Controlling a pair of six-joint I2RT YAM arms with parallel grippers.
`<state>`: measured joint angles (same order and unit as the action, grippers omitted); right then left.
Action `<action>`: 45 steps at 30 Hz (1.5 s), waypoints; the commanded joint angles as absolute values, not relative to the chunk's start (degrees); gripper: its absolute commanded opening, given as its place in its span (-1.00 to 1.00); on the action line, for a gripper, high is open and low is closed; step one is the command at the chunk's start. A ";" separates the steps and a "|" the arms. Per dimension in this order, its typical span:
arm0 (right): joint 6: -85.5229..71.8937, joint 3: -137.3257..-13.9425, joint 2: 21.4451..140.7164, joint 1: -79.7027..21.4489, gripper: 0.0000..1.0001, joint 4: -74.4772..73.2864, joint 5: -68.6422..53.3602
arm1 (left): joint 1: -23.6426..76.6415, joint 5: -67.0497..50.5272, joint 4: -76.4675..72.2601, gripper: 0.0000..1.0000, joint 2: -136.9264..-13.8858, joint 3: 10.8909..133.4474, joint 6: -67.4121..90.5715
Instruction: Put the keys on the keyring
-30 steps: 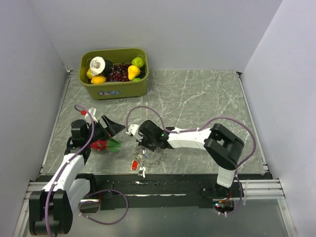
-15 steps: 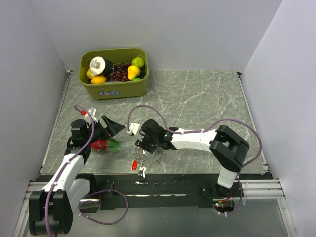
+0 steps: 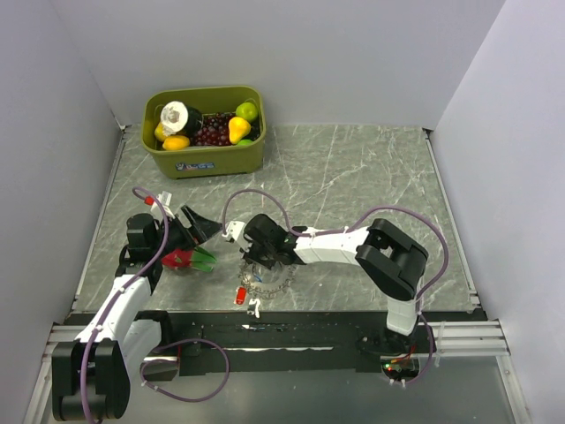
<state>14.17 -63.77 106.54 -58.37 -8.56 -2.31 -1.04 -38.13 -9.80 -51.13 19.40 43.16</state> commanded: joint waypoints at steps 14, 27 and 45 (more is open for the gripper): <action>15.64 -59.06 88.96 -58.62 -1.00 -7.56 -5.18 | -0.70 -39.90 -12.48 0.98 -49.66 19.69 43.24; 16.17 -53.88 75.25 -55.29 -1.00 -5.45 -14.67 | 2.81 -43.24 -20.29 0.94 -43.52 18.46 45.44; 12.75 -49.40 61.00 -46.32 -1.00 -2.90 -38.13 | 14.93 -44.74 -28.92 0.81 -38.85 19.68 44.92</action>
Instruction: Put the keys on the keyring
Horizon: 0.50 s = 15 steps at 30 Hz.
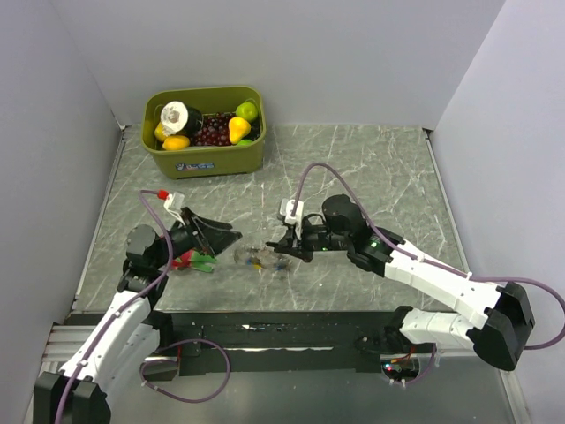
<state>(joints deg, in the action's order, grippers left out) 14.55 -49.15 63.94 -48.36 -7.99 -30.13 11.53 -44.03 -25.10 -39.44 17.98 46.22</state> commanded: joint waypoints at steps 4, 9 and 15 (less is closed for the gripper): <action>11.78 -49.48 60.12 -45.53 -1.00 -2.46 -39.20 | 19.42 -43.24 -26.64 0.65 -39.46 22.23 41.67; 11.34 -49.39 59.94 -45.26 -1.00 -2.11 -40.34 | 24.25 -37.99 -20.93 0.51 -38.67 24.87 36.58; 10.46 -48.95 59.85 -45.00 -1.00 -1.05 -41.48 | 26.63 -33.84 -15.74 0.15 -40.60 27.86 33.31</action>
